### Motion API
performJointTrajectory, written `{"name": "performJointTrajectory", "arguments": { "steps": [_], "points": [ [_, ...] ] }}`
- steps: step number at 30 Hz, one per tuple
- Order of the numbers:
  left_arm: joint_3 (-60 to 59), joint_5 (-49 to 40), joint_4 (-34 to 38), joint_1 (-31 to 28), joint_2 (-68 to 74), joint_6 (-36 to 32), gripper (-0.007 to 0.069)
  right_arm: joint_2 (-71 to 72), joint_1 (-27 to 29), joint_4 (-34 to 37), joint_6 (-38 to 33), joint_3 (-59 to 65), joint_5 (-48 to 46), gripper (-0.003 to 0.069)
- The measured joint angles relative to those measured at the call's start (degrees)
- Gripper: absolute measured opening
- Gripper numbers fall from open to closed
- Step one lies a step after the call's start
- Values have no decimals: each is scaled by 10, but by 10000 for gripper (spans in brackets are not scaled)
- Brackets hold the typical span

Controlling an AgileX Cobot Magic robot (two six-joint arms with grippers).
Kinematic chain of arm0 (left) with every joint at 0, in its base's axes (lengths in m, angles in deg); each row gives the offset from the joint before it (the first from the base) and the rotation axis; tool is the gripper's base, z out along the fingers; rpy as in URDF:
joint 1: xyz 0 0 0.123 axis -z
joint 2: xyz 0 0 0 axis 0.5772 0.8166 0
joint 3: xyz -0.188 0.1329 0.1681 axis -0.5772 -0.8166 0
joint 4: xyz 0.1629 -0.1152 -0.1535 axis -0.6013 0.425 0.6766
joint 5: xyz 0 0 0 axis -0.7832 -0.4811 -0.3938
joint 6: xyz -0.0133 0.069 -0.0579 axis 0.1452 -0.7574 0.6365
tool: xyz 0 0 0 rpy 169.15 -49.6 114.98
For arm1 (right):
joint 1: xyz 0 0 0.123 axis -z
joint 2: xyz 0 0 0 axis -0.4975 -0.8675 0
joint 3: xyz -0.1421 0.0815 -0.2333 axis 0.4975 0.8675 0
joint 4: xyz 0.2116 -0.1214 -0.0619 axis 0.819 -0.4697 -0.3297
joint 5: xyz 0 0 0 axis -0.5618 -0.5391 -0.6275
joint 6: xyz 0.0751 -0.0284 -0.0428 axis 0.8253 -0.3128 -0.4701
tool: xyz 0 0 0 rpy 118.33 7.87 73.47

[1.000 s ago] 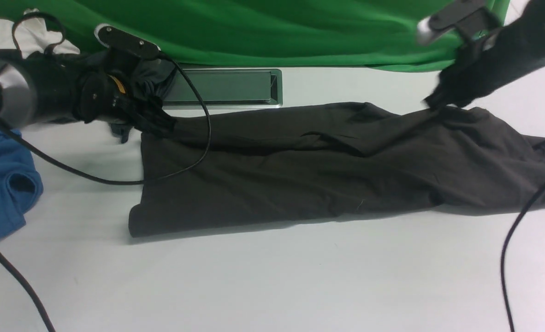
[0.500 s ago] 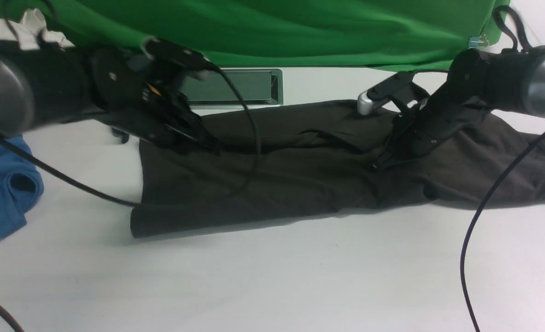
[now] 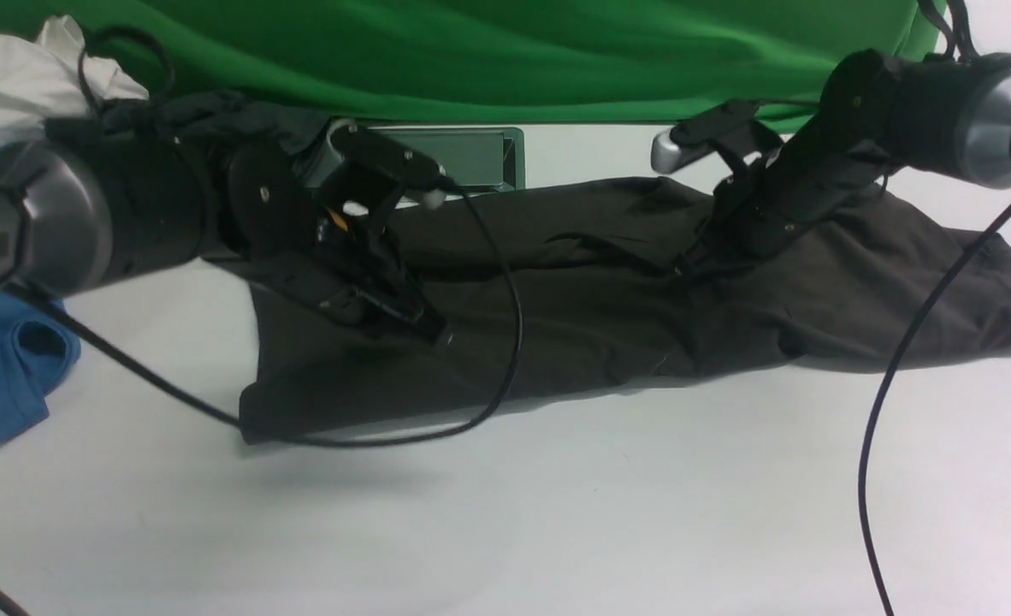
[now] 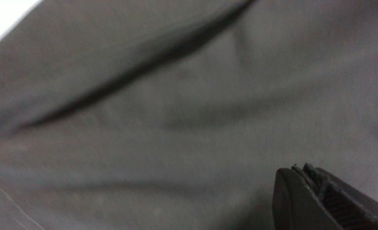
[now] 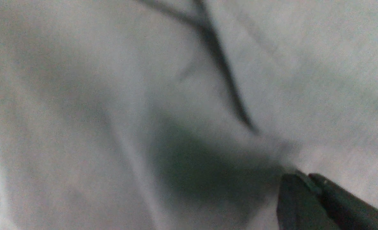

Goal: Fold a long-sleeved shirt on a white desktop.
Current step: 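Fold the black garment in half by bringing its near edge over to the far edge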

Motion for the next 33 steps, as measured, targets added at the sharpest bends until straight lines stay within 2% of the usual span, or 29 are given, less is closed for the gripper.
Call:
{"name": "performJointTrajectory", "arguments": {
  "steps": [9,13,18,21,23,29,33],
  "points": [
    [-33,10,1,0,0,0,16,-40,0,0,-2,-30,36,16],
    [-34,4,2,0,-6,0,16,-48,0,1,-3,-33,126,16],
    [-34,-9,2,12,-19,-3,16,-79,-1,1,-4,-34,359,17],
    [-34,-20,2,22,-29,-17,16,-90,2,1,-5,-38,443,22],
    [-34,-26,2,24,-36,-19,16,-88,5,2,-5,-45,436,25],
    [-34,-31,-2,25,-51,-20,16,-7,16,4,-1,-70,142,41],
    [-34,-27,2,26,-52,-20,16,1,11,6,-4,-75,56,41]
  ]
}}
